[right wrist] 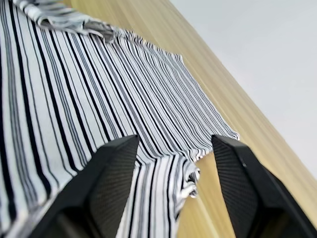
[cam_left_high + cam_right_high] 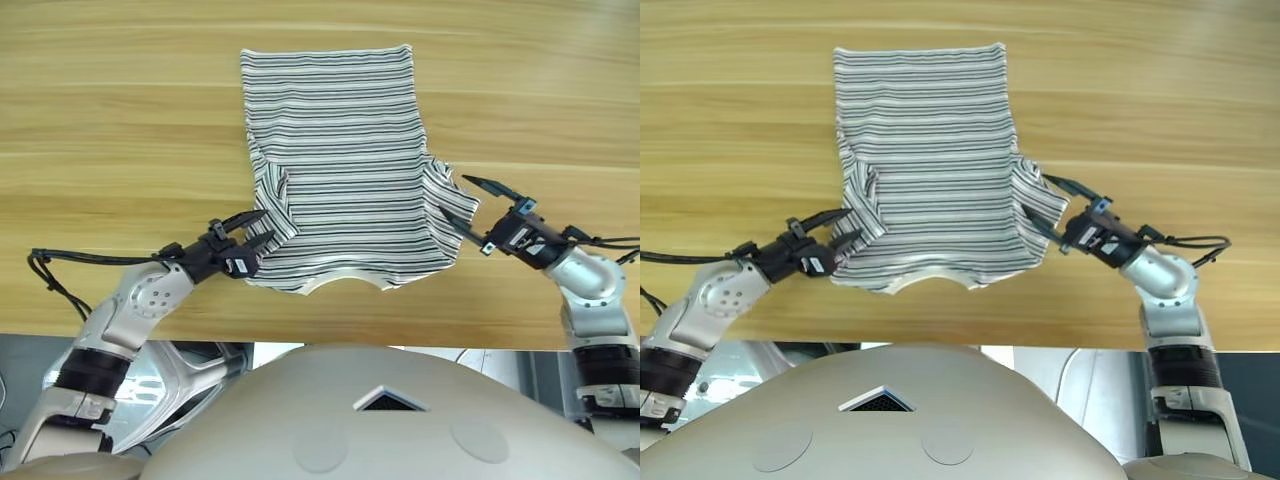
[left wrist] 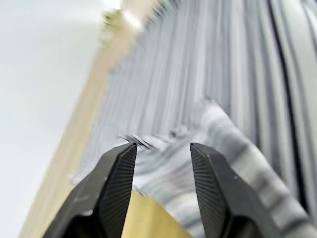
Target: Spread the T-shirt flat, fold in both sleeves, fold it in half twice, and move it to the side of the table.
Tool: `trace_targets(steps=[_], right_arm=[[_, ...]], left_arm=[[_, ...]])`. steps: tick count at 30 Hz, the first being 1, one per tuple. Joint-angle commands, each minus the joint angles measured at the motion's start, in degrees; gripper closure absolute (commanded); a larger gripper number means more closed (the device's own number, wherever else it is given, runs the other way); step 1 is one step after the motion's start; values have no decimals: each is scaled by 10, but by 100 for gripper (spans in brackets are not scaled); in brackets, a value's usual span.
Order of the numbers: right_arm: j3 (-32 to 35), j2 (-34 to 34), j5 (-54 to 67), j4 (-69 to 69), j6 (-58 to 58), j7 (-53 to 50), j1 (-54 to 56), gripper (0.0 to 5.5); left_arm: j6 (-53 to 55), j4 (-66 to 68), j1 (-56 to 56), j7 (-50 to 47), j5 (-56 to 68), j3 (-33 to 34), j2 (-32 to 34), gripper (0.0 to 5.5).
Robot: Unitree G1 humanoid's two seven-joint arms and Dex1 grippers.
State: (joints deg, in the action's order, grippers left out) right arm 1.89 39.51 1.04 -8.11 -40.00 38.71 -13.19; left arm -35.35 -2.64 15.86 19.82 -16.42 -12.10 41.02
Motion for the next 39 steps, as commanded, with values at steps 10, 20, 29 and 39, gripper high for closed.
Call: trace_targets(steps=[10,20,29,39], right_arm=[[3,82,-319,-89,-3,-156,-22,280],[-62,81,-338,-172,-9,-233,51,280],[-105,84,-334,-181,-13,-249,75,280],[-127,90,-335,-176,-7,-250,73,299]], left_arm=[[-9,-80,-8,-14,69,79,-44,348],[-5,-99,-10,-9,57,88,-67,348],[-2,-100,-10,1,55,77,-80,348],[-2,-98,-11,8,54,71,-85,346]])
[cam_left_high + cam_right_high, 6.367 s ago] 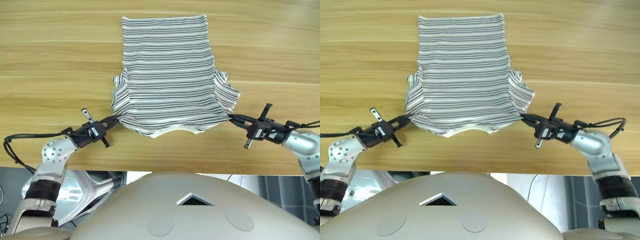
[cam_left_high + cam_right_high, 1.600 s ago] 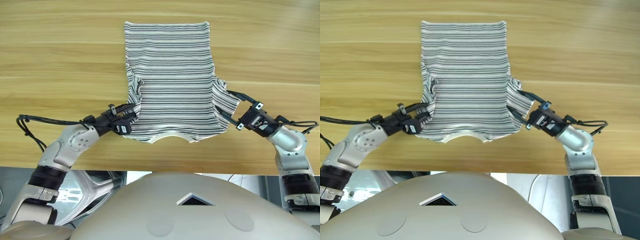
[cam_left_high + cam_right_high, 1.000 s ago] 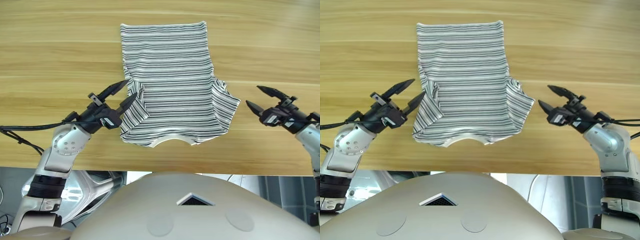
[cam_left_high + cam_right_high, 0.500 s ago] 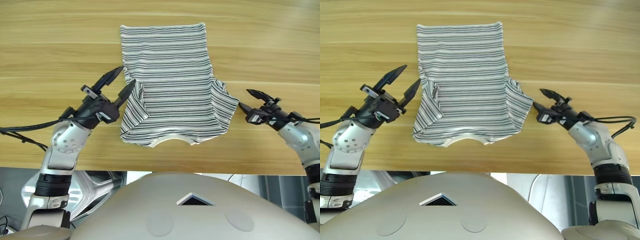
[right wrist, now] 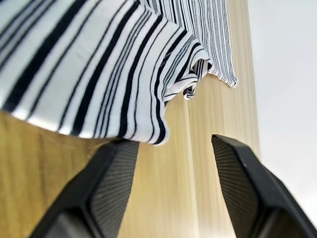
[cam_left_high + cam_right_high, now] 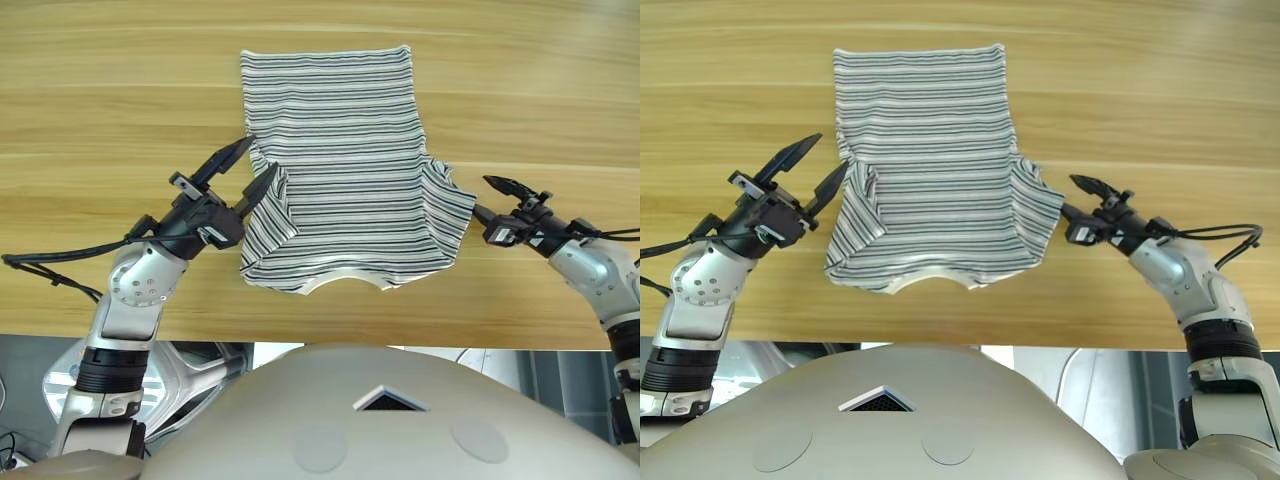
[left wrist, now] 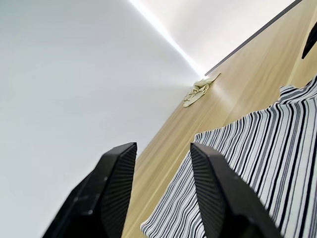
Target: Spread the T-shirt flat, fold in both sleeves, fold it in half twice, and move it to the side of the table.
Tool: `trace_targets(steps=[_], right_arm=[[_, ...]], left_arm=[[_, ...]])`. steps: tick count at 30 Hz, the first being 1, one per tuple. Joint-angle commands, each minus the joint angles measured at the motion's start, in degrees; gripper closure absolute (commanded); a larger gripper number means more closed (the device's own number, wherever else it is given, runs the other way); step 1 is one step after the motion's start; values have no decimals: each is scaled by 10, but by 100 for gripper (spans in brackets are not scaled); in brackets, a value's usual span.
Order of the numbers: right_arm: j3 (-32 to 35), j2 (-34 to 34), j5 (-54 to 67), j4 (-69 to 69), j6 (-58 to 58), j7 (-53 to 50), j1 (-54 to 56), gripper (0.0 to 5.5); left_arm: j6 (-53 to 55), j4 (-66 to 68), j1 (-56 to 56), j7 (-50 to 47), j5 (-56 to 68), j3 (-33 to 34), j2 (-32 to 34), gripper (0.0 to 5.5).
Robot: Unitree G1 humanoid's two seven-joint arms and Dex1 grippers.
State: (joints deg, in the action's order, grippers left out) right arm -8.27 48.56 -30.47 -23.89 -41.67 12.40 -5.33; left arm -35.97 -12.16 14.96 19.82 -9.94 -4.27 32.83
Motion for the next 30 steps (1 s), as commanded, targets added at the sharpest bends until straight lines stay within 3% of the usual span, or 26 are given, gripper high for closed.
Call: trace_targets(steps=[1,11,14,22,30], right_arm=[[-27,-1,-20,-21,9,12,-3,309],[-48,-3,-18,-49,3,-6,19,513],[-50,-2,-19,-53,1,-9,24,546],[-39,-6,10,-38,-7,-7,21,549],[-9,-32,235,120,-7,80,-15,549]], left_arm=[[4,-3,-2,8,-11,-8,-4,346],[5,-8,0,12,-14,-18,-12,346],[6,-10,0,12,-14,-19,-15,346],[4,-7,-1,11,-15,-20,-20,346],[2,1,-6,10,-12,-20,-25,346]])
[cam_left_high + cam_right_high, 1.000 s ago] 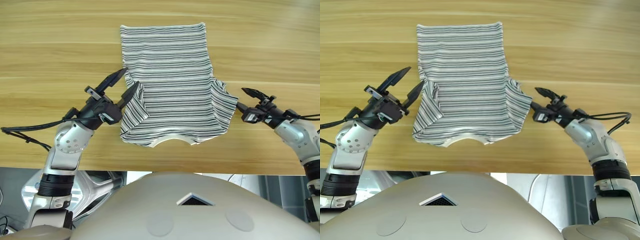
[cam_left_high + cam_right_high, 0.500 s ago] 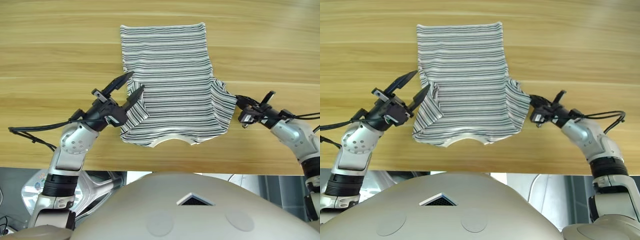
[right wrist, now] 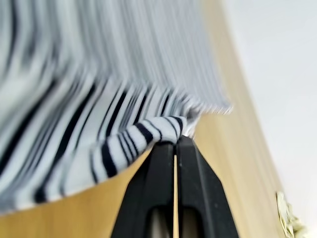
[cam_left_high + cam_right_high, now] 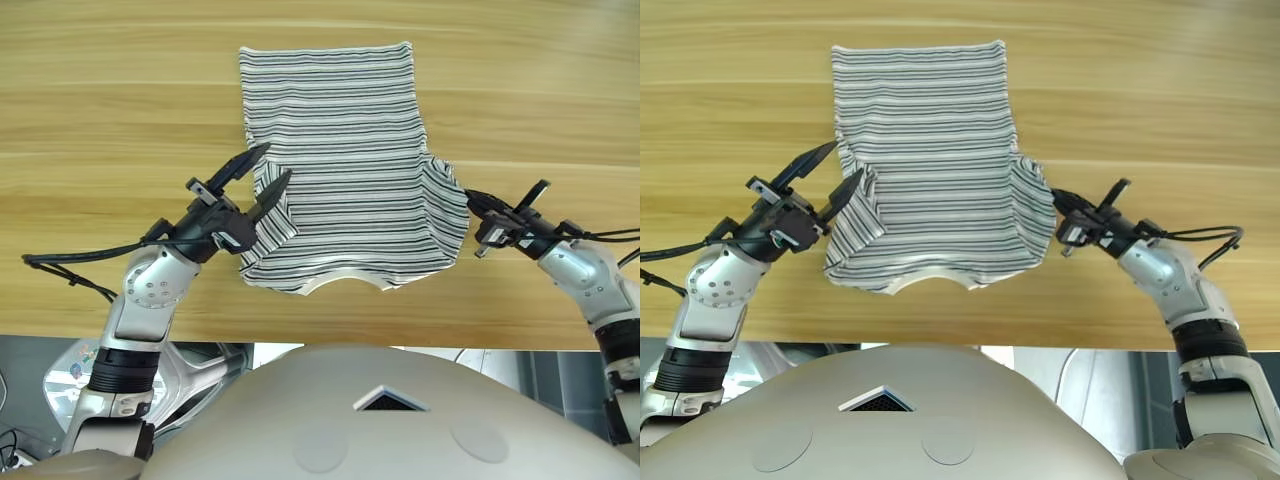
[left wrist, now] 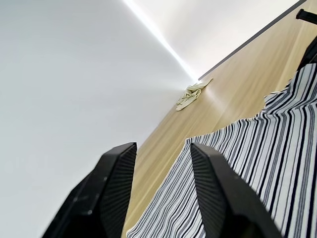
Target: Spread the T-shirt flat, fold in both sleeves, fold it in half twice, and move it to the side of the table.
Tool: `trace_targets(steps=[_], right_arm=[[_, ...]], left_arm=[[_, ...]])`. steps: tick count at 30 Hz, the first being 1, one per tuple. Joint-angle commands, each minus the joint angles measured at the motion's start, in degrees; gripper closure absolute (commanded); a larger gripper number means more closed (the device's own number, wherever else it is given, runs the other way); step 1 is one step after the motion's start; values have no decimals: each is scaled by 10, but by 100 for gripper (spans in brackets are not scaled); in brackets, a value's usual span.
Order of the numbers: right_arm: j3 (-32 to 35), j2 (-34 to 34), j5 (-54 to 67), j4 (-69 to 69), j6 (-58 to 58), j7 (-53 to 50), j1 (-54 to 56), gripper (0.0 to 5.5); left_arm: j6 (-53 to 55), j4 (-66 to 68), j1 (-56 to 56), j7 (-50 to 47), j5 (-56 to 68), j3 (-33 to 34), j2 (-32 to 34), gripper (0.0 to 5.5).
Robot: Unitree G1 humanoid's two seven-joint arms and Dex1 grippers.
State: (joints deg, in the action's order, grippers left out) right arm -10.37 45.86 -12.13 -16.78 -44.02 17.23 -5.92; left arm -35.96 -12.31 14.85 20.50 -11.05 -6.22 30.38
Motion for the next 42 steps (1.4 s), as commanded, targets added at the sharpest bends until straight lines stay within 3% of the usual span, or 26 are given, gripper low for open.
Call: trace_targets(steps=[1,33,42], right_arm=[[11,-9,66,64,22,42,-11,549],[-116,-85,-90,-28,19,111,37,549],[-98,-83,-80,-27,10,88,50,406]], left_arm=[[1,5,-5,3,-1,-1,-1,346],[-4,33,-24,1,-15,-21,-14,346],[-11,52,-20,7,-11,-10,4,346]])
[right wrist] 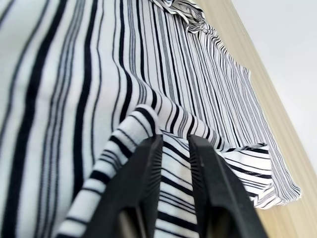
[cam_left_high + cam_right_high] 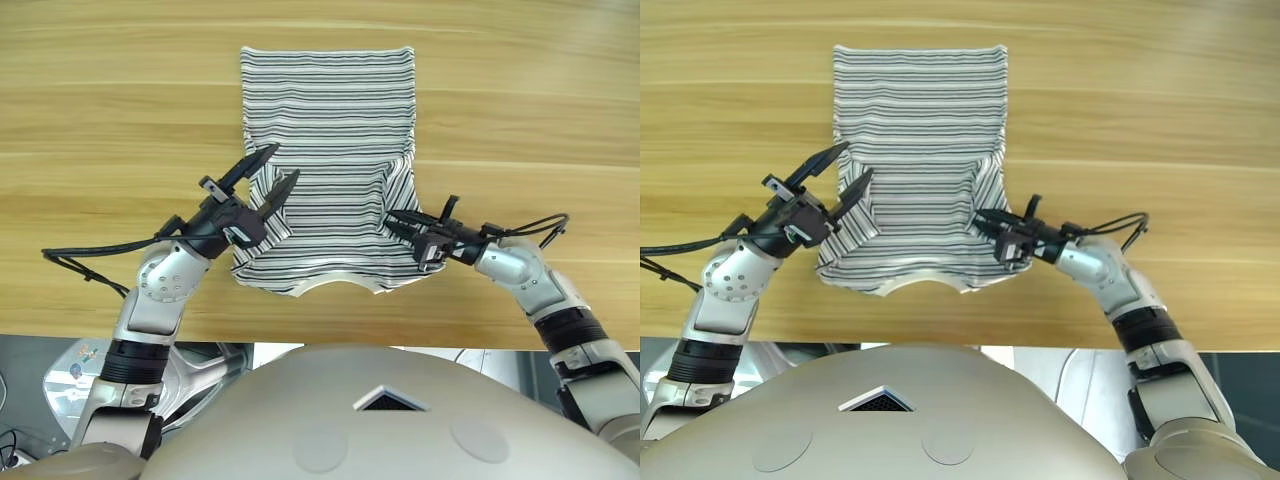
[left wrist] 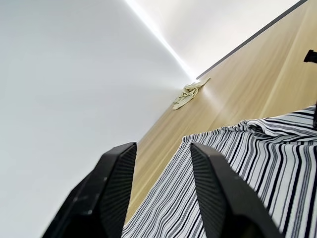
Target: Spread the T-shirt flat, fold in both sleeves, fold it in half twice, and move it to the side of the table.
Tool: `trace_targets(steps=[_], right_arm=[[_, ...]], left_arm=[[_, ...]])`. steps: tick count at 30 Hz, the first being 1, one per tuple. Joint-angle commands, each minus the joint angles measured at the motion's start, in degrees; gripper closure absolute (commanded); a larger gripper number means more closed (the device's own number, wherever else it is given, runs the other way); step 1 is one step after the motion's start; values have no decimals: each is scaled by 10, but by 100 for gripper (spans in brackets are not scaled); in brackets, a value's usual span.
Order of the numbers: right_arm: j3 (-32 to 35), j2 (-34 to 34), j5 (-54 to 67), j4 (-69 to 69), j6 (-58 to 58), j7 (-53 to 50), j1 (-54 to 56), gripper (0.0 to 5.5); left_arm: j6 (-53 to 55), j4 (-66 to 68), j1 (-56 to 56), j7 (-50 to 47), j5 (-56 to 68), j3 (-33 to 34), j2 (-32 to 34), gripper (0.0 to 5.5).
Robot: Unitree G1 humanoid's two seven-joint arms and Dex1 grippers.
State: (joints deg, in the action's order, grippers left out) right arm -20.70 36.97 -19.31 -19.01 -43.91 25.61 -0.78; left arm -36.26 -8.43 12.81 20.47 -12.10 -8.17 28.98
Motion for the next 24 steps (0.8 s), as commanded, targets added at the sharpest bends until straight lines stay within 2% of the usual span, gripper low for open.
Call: trace_targets(steps=[1,3,6,11,17,18,21,24], right_arm=[[10,6,-6,-1,9,-1,-2,392],[21,9,-2,2,8,-8,-3,357],[35,21,8,16,8,-5,-11,357],[74,65,97,86,17,37,-58,357],[169,123,277,197,26,82,-119,357],[186,129,254,181,30,76,-121,357],[186,170,16,46,22,-14,-119,357],[184,170,-36,19,3,-47,-148,357]], left_arm=[[-9,18,0,7,-1,12,19,346],[-10,25,0,5,-1,13,21,346],[-9,35,0,8,-2,13,25,346],[-17,65,6,18,-7,24,56,346],[-20,77,30,18,-22,120,148,346],[-16,78,38,13,-31,139,160,346],[12,128,80,-13,-160,153,213,346],[17,98,149,-3,-179,132,200,346]])
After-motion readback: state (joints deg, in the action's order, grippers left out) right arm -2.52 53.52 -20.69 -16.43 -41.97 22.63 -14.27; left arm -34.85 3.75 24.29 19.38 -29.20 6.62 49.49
